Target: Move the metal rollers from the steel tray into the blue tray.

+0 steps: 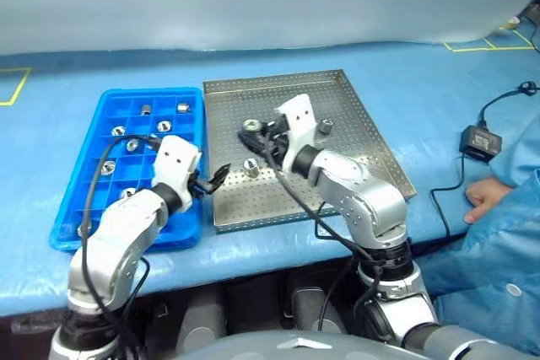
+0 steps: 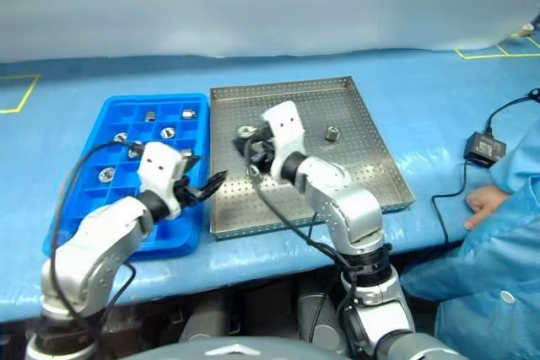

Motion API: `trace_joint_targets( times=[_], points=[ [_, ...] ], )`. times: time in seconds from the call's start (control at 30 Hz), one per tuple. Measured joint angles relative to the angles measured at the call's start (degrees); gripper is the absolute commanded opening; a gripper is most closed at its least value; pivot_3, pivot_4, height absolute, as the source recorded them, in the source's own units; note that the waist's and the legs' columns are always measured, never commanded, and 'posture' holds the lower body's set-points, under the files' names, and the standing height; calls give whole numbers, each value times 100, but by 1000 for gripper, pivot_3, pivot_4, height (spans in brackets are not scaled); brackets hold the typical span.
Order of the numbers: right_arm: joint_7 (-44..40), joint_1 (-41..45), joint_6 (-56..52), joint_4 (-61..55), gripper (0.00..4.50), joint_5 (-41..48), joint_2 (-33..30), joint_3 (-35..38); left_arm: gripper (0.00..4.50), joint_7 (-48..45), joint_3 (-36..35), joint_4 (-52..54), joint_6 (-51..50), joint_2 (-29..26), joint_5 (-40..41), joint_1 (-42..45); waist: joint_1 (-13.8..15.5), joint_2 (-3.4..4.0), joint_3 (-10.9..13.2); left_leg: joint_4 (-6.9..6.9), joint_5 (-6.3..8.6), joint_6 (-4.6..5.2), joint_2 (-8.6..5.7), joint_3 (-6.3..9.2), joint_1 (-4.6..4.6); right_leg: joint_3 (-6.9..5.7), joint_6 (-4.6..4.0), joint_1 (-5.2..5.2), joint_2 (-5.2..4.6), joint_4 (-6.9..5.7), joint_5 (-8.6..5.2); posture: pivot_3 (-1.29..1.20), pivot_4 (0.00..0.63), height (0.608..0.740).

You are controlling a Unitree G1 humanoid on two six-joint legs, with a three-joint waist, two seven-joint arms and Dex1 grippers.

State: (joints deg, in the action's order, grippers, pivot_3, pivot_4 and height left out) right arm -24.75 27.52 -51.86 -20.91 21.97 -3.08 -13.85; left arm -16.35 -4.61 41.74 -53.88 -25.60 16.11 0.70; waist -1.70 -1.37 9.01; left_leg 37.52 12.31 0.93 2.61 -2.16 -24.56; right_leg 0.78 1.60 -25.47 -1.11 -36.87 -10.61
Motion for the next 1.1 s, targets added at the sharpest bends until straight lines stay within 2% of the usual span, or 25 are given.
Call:
trace_joint_targets(
  times=[0.2, 0.37, 0.63, 0.77, 0.9, 1.1],
  points=[
    [-520, 217, 467, 617, 1687, -107, 37, -852, 3688, 404, -696, 404, -458, -19, -152, -371, 270, -8, 0, 11, 0, -1, -4, -9, 0, -7, 3, 5, -19, 5, 1, 226, 150, 740],
    [-984, 816, 1497, 2071, 1687, -440, 438, -1230, 3688, 427, -833, 713, -576, 104, -125, -812, 406, -12, 0, 12, 0, -2, -3, -9, 0, -12, 3, 3, -18, 4, 1, 268, 150, 740],
    [-1075, 1670, 2632, 4498, 1687, -932, 1065, -1104, 3688, 514, -499, 857, -562, 425, -110, -1031, 580, -13, 1, 6, 0, -4, -4, -2, -9, -20, -1, -1, -19, 8, 0, 303, 150, 740],
    [-973, 1921, 3065, 5479, 1687, -1111, 1085, -898, 3688, 585, -241, 858, -543, 529, -125, -1020, 661, -13, 1, 7, 0, -4, -5, -1, -7, -23, -1, 2, -22, 9, 0, 312, 150, 740],
    [-842, 2164, 3446, 6006, 1687, -1255, 1095, -709, 3688, 630, -76, 854, -489, 615, -132, -1009, 667, -12, 1, 6, 0, -4, -4, -1, -4, -24, -2, 2, -21, 7, -1, 311, 150, 740],
    [-866, 2196, 3517, 6143, 1687, -1265, 1100, -573, 3688, 630, 65, 825, -402, 632, -140, -1000, 657, -12, 1, -1, 0, -4, -4, -2, -5, -24, -4, -1, -20, 8, -2, 304, 150, 740]
  ],
)
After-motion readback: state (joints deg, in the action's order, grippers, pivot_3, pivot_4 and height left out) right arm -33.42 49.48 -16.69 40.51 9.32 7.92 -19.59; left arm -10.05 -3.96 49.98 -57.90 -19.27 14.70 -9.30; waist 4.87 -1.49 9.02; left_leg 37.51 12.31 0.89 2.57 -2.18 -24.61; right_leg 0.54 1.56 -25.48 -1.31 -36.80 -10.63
